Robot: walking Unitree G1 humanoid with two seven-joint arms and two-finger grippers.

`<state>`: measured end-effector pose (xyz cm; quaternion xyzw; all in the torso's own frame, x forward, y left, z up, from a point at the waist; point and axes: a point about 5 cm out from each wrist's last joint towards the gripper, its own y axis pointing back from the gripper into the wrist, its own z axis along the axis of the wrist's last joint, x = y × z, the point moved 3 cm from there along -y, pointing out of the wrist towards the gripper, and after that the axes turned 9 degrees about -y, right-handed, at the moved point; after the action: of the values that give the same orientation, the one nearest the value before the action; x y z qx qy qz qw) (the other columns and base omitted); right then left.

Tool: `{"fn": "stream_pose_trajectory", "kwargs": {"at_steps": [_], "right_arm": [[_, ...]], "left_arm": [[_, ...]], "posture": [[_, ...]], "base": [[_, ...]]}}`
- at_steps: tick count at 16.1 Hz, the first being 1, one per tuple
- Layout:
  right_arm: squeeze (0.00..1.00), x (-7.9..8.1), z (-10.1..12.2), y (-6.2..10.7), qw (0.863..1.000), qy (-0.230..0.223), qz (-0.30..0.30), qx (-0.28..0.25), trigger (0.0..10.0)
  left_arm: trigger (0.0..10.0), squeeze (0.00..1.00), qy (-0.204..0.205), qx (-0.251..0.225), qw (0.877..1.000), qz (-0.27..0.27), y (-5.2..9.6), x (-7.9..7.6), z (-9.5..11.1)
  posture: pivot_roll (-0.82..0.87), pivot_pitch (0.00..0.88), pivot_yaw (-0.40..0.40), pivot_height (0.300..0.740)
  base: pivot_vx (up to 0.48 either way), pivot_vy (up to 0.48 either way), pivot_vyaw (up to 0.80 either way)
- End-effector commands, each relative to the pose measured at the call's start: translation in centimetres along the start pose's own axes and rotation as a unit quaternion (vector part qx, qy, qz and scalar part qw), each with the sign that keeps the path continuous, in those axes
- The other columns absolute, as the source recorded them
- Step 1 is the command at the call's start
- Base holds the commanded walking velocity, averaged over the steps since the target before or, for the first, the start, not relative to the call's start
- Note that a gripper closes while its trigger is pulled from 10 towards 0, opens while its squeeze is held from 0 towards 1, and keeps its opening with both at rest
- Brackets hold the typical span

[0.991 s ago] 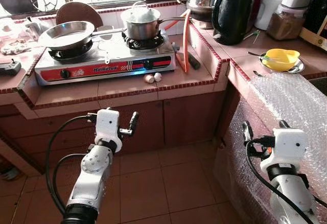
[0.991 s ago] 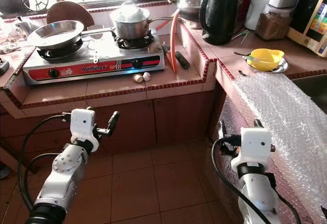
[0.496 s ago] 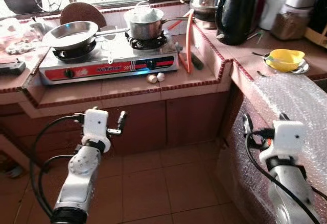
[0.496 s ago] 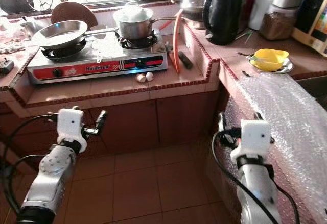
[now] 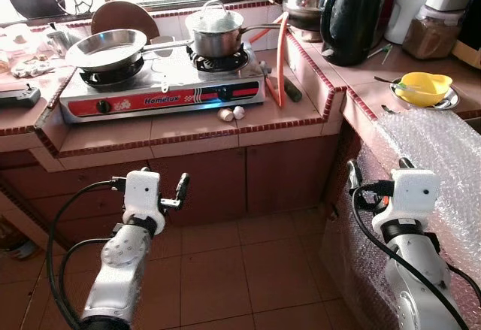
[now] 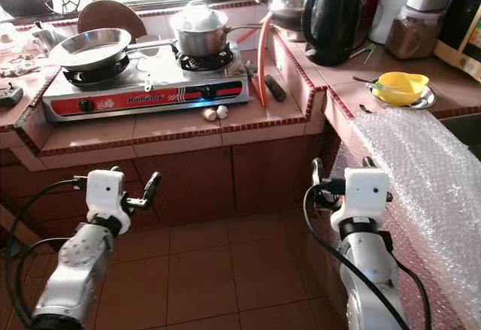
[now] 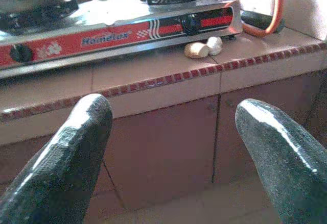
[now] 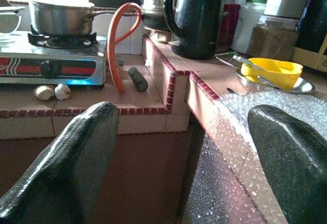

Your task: Kitchen organization

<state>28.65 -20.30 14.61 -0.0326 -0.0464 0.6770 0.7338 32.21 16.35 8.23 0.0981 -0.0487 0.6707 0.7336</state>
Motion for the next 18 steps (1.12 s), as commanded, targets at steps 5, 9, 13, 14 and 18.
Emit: {"fn": "stream_pose_trajectory", "kwargs": {"at_steps": [5,9,13,14,18], "right_arm": [[0.00,-0.8,0.2,0.9,1.000,0.006,-0.009,0.005,10.0],[0.00,0.0,-0.7,1.3,1.000,0.004,0.005,0.017,10.0],[0.00,0.5,-1.8,1.1,0.999,-0.018,-0.013,0.025,10.0],[0.00,0.9,-1.5,1.0,0.999,-0.025,-0.011,0.025,10.0],[0.00,3.0,-1.6,-0.6,0.998,-0.044,0.033,0.028,10.0]], "left_arm": [[10.0,0.00,-0.011,0.000,1.000,-0.019,0.5,-1.1,-0.4],[10.0,0.00,-0.027,0.007,0.999,-0.035,1.1,-1.0,-1.2],[10.0,0.00,-0.034,0.039,0.999,-0.017,2.0,0.4,-3.4],[10.0,0.00,-0.044,0.040,0.998,-0.011,2.1,0.8,-3.5],[10.0,0.00,-0.030,0.026,0.999,-0.005,2.9,1.1,-2.8]], "posture": [[-0.03,0.000,-0.003,0.740],[-0.02,0.000,0.013,0.740],[0.04,0.000,0.000,0.740],[0.05,0.000,-0.010,0.740],[0.14,0.003,-0.055,0.740]], "base": [[0.000,0.000,0.00],[0.000,0.000,0.00],[0.000,0.000,0.00],[0.000,0.000,0.00],[0.000,0.000,0.00]]}}
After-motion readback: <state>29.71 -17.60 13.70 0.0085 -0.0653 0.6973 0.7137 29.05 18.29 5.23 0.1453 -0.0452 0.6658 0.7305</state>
